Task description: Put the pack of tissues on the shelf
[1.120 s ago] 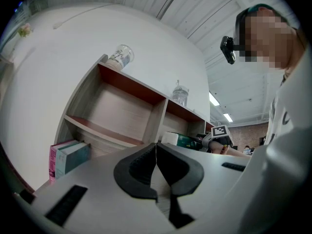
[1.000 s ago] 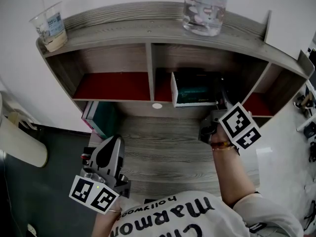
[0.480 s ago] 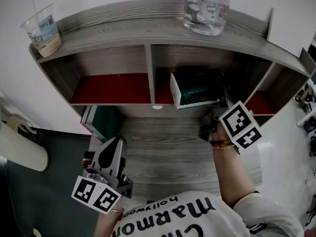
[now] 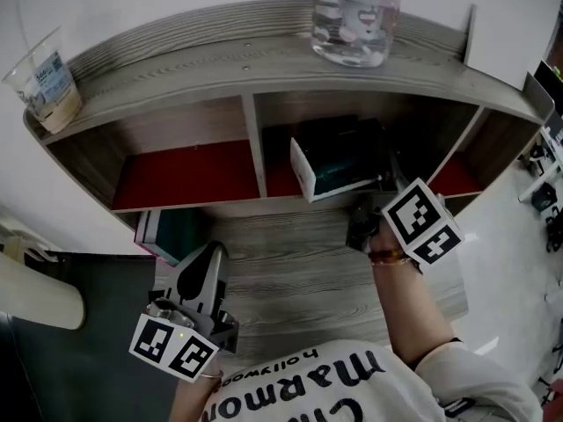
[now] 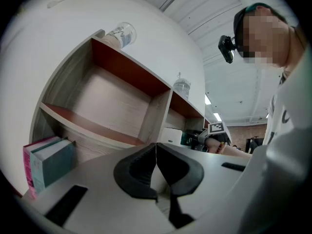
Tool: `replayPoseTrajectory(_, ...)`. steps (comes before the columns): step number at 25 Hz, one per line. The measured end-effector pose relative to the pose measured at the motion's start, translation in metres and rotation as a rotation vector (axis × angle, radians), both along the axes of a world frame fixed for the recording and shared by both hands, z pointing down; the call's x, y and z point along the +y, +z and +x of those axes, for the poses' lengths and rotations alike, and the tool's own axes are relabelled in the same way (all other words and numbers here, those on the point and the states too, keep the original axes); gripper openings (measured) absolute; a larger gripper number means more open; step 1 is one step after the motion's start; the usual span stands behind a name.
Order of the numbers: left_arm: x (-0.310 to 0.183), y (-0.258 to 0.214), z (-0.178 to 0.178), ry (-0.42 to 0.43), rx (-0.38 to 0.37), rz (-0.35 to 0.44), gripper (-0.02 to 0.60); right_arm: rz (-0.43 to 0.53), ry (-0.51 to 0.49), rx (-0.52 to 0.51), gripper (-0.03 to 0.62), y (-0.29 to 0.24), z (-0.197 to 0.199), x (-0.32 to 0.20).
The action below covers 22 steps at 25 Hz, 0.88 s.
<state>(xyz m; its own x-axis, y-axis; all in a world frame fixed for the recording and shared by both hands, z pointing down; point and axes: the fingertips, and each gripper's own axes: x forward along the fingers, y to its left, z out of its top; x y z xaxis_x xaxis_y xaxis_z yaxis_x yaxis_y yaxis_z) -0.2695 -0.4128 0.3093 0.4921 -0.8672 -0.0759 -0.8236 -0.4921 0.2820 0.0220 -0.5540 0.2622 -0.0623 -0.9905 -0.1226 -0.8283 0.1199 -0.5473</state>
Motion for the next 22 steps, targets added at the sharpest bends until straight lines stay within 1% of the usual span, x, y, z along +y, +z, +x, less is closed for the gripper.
replayPoseTrajectory(6, -0.014, -0.002, -0.001, 0.047, 0.006, -0.003, 0.018, -0.018, 0.044, 0.001, 0.267, 0.000, -0.001, -0.002)
replayPoseTrajectory(11, -0.023, -0.005, 0.005, 0.098, 0.014, 0.005, 0.018, -0.022, 0.084, 0.020, 0.267, 0.001, -0.002, -0.001)
replayPoseTrajectory(15, -0.025, -0.005, 0.014, 0.138, 0.017, 0.008, 0.018, -0.033, 0.082, -0.004, 0.267, 0.002, -0.003, -0.001)
replayPoseTrajectory(17, -0.024, -0.006, 0.017, 0.150, 0.019, 0.011, 0.018, -0.030, 0.085, 0.003, 0.267, 0.001, -0.002, -0.001)
replayPoseTrajectory(19, -0.021, -0.007, 0.019, 0.148, 0.021, 0.017, 0.018, -0.028, 0.078, 0.013, 0.268, 0.002, -0.002, 0.000)
replayPoseTrajectory(22, -0.012, -0.008, 0.022, 0.131, 0.021, 0.022, 0.018, -0.024, 0.041, 0.027, 0.268, 0.001, -0.002, -0.002)
